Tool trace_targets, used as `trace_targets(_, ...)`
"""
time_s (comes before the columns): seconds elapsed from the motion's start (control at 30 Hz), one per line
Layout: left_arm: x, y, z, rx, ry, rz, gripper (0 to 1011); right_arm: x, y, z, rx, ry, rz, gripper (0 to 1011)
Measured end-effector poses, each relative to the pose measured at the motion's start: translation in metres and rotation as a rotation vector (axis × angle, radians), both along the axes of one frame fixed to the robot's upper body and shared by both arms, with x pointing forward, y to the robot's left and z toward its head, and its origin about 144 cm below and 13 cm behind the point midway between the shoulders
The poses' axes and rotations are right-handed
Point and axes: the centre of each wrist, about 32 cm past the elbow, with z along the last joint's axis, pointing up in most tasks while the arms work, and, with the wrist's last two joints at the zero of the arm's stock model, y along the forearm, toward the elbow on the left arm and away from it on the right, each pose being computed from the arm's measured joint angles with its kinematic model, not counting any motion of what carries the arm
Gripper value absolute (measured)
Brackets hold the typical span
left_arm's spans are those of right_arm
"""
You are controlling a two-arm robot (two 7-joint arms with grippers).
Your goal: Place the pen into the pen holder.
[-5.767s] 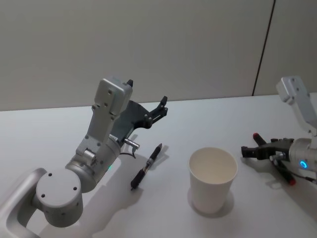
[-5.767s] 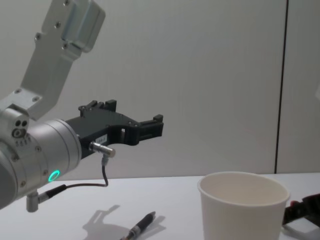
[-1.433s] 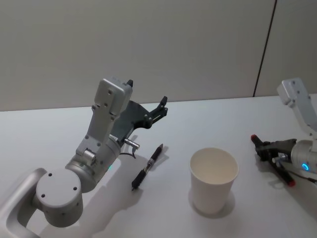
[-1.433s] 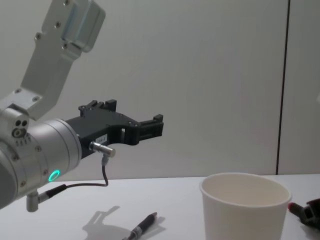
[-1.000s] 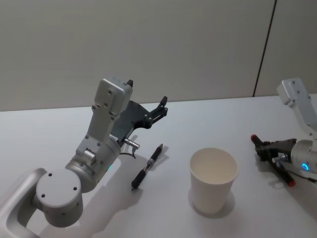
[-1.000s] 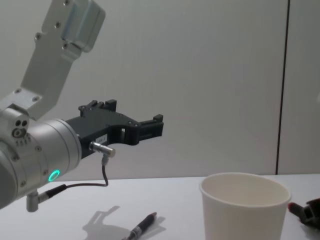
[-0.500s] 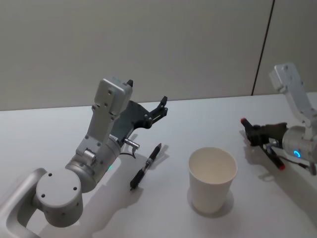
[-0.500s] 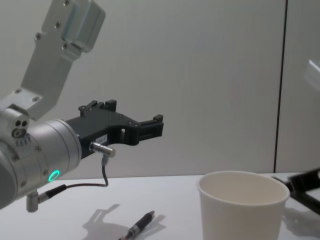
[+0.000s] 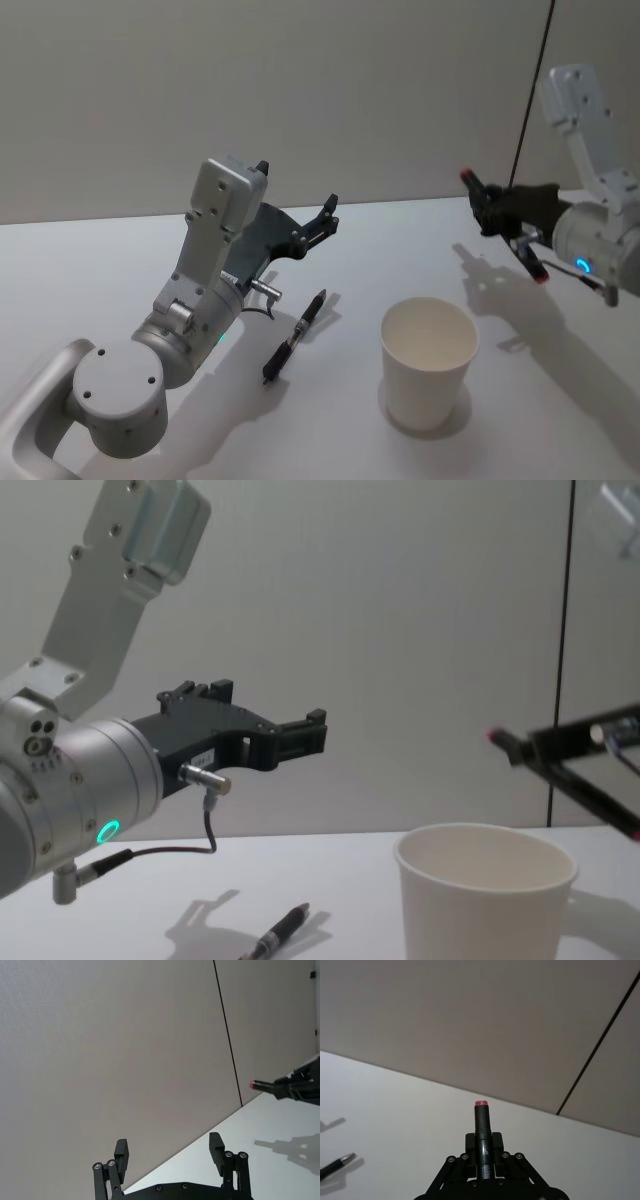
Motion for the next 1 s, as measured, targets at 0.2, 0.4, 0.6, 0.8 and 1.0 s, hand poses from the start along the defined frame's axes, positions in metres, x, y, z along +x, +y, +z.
trace_targets(0.2, 0.0, 0.0, 0.0, 0.0, 0.0, 0.0, 1001, -0.002, 0.005, 0.014, 0.034, -0.091, 0.02, 181)
trace_targets(0.4, 0.0, 0.0, 0.0, 0.0, 0.0, 0.0, 1001, -0.005, 0.008, 0.026, 0.07, -0.179, 0.035, 181)
trace_targets(0.6, 0.0, 0.0, 0.0, 0.0, 0.0, 0.0, 1001, -0.008, 0.01, 0.038, 0.111, -0.275, 0.048, 181)
trace_targets(0.8, 0.0, 0.0, 0.0, 0.0, 0.0, 0.0, 1001, -0.01, 0.011, 0.04, 0.13, -0.321, 0.065, 181)
trace_targets(1.0, 0.0, 0.0, 0.0, 0.0, 0.0, 0.0, 1001, -0.017, 0.012, 0.035, 0.139, -0.32, 0.112, 181)
